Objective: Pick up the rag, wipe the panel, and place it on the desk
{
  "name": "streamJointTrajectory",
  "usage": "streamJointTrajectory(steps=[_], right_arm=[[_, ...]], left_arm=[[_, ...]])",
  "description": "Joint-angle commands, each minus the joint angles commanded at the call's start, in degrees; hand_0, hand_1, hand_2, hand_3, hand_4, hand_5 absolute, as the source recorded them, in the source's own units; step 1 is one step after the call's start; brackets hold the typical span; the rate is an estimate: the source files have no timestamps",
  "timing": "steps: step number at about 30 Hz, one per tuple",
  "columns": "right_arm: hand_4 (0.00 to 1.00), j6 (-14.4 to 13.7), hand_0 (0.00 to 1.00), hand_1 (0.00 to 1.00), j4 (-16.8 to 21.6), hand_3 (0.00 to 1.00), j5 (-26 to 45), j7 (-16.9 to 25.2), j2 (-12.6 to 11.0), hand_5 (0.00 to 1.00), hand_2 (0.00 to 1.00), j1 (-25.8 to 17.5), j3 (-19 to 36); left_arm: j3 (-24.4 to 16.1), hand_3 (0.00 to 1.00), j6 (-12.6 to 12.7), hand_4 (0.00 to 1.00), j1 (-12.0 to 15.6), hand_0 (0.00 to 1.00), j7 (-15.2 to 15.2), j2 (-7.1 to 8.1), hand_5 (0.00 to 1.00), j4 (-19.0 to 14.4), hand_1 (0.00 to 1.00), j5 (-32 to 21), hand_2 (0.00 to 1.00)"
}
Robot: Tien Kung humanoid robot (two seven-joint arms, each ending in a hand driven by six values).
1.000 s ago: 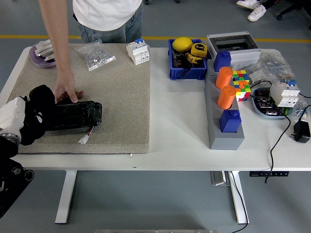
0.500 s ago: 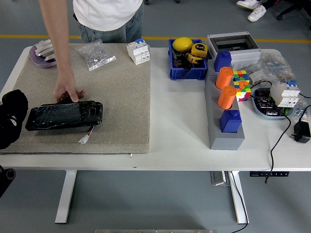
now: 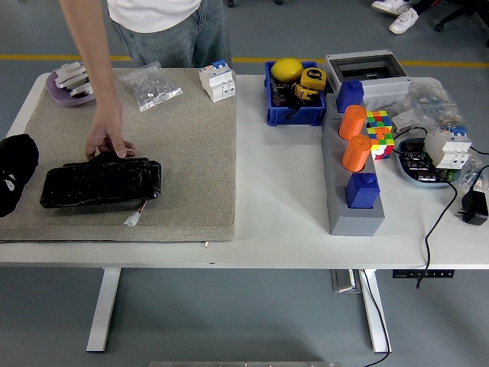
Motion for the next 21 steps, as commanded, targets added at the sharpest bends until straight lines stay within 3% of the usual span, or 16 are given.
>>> streamJointTrajectory(steps=[2,3,8,9,14,16,20,21], right_arm=[[0.998,-0.06,0.802,0.698,0.07,0.678,-0.13,0.01,0.02,0.734,0.707,0.09,0.14],[0.998,-0.05,0.802,0.698,0.07,0.678,-0.18,-0.01,0.03,0.734,0.707,0.13,0.15],[0.998,-0.14,0.802,0.698,0.29,0.678,-0.54,-0.03,0.09,0.734,0.707,0.22,0.50],[0.998,-0.11,0.803,0.698,0.33,0.679,-0.62,-0.06,0.09,0.735,0.707,0.25,0.48],[0.998,-0.17,0.803,0.698,0.53,0.679,-0.83,-0.02,0.12,0.735,0.707,0.39,0.78],[0.998,-0.21,0.803,0.696,0.59,0.679,-0.92,-0.02,0.13,0.733,0.707,0.45,0.86],[0.998,-0.26,0.803,0.696,0.65,0.679,-1.08,-0.01,0.16,0.733,0.707,0.48,1.12],[0.998,-0.26,0.802,0.694,0.65,0.679,-1.08,-0.01,0.16,0.733,0.707,0.47,1.14]], left_arm=[[1.01,0.528,-1.35,0.340,-0.47,0.340,-2.32,0.27,0.002,1.26,0.390,-1.63,0.539],[1.26,0.535,-1.88,0.380,-0.55,0.424,-2.83,0.36,0.002,1.45,0.527,-1.92,0.572],[1.88,0.535,-3.19,0.380,-0.98,0.424,-4.60,0.23,0.002,2.12,0.527,-2.32,0.572],[1.75,0.549,-3.32,0.474,-0.98,0.485,-4.42,0.25,0.002,1.88,0.652,-2.24,0.621],[1.88,0.549,-2.98,0.474,-1.73,0.485,-3.25,0.59,0.002,1.90,0.652,-1.57,0.621],[1.96,0.562,-3.02,0.529,-1.86,0.493,-3.16,0.75,0.002,2.03,0.702,-1.58,0.649],[2.15,0.562,-4.49,0.529,-2.07,0.493,-2.04,0.99,0.002,2.14,0.702,-1.27,0.649],[2.28,0.646,-4.93,0.714,-2.10,0.593,-1.89,1.01,0.002,2.18,0.776,-1.23,0.784]])
